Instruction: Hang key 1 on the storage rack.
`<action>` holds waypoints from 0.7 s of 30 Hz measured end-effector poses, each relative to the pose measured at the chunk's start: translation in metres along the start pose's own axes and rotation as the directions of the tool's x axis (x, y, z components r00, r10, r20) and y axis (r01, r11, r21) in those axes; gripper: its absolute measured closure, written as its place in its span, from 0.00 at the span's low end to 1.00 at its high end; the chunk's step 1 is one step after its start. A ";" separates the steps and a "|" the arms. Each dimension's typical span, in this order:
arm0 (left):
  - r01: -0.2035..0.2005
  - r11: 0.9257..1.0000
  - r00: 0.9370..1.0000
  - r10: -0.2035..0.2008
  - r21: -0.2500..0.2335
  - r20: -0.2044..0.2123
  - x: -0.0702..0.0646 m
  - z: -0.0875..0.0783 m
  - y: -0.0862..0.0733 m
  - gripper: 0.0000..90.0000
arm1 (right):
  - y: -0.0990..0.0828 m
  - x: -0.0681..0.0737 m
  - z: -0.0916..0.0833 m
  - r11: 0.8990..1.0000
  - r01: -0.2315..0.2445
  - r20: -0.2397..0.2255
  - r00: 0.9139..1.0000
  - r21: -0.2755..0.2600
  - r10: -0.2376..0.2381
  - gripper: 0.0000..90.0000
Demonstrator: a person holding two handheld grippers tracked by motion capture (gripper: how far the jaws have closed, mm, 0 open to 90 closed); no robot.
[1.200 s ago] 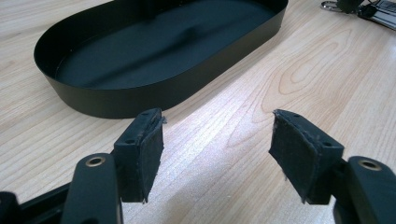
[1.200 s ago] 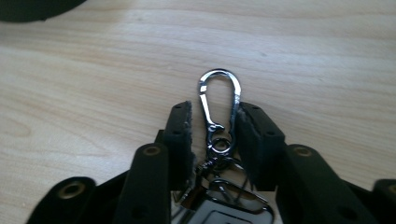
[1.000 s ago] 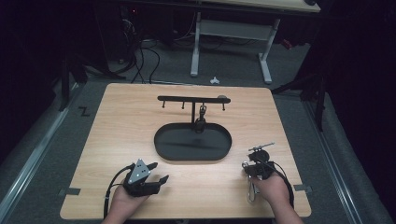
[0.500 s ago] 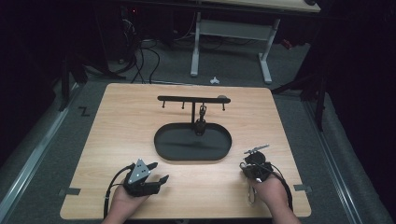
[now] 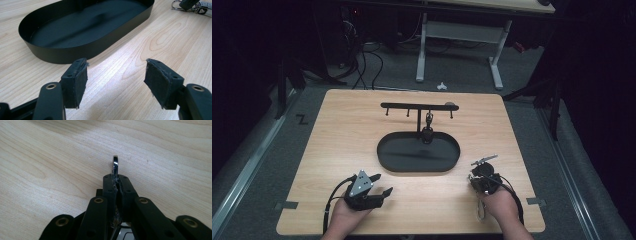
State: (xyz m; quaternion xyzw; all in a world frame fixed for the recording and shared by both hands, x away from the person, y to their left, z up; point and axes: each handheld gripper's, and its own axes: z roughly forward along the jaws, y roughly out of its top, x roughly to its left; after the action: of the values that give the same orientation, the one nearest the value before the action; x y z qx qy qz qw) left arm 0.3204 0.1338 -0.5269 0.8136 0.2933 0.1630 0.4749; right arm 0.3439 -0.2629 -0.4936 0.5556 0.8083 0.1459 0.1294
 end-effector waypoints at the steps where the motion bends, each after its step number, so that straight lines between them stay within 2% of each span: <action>1: 0.000 1.000 1.000 0.000 -0.001 0.000 0.000 0.000 0.000 0.39 | 0.000 0.000 0.001 1.000 0.002 -0.001 1.000 0.000 -0.002 0.96; 12: -0.004 1.000 1.000 0.004 -0.003 0.007 -0.001 -0.001 0.000 0.39 | 0.003 -0.002 0.002 1.000 0.001 -0.018 1.000 0.028 0.000 0.96; 15: -0.009 1.000 1.000 0.009 -0.009 0.010 -0.003 0.000 0.000 0.39 | 0.005 -0.005 0.002 0.999 -0.011 -0.042 0.999 0.042 0.013 0.96; 17: -0.009 1.000 1.000 0.009 -0.013 0.010 -0.003 -0.001 0.001 0.39 | 0.007 -0.007 0.000 0.998 -0.006 -0.041 0.999 0.059 0.008 0.96; 20: -0.008 1.000 1.000 0.008 -0.016 0.009 -0.004 -0.002 0.001 0.39 | 0.009 -0.008 -0.005 0.999 -0.004 -0.048 0.999 0.046 0.007 0.96; 21: -0.009 1.000 1.000 0.009 -0.015 0.008 -0.004 -0.002 0.001 0.39 | 0.012 -0.009 -0.015 0.999 -0.002 -0.056 0.998 0.041 0.004 0.96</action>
State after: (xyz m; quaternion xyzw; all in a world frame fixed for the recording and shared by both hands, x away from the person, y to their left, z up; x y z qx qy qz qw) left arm 0.3170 0.1324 -0.5254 0.8118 0.2866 0.1639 0.4816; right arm 0.3519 -0.2681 -0.4742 0.5551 0.8135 0.1451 0.0951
